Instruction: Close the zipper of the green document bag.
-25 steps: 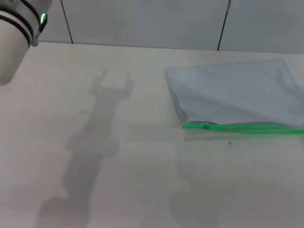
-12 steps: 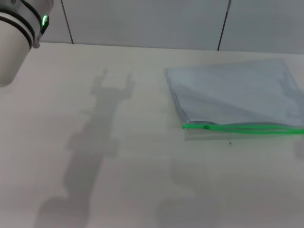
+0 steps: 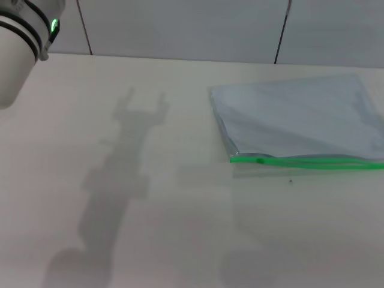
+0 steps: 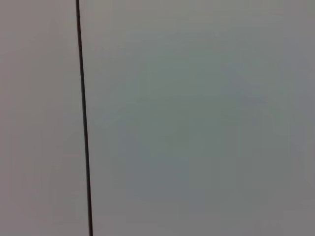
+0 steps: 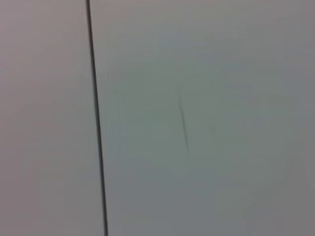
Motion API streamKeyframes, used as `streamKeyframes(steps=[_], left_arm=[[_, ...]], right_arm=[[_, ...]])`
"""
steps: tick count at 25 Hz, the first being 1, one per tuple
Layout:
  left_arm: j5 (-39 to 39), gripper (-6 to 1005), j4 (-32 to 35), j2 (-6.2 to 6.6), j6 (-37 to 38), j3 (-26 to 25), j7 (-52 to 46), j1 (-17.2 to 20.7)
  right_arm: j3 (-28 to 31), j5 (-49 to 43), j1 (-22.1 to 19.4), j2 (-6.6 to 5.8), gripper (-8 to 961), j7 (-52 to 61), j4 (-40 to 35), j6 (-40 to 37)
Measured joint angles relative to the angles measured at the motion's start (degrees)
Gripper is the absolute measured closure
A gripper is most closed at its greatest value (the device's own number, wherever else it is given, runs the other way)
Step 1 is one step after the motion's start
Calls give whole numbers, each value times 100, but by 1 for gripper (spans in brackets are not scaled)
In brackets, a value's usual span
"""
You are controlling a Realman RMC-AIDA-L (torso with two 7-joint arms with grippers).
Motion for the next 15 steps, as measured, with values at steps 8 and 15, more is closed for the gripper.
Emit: streamKeyframes(steps=[8, 15], left_arm=[[0, 278, 119, 0, 0, -9, 21, 82], [0, 278, 737, 1, -34, 105, 146, 565]], right_arm=[[-69, -49, -8, -10, 59, -35, 23, -64], [-73, -54, -10, -9, 59, -122, 31, -81]])
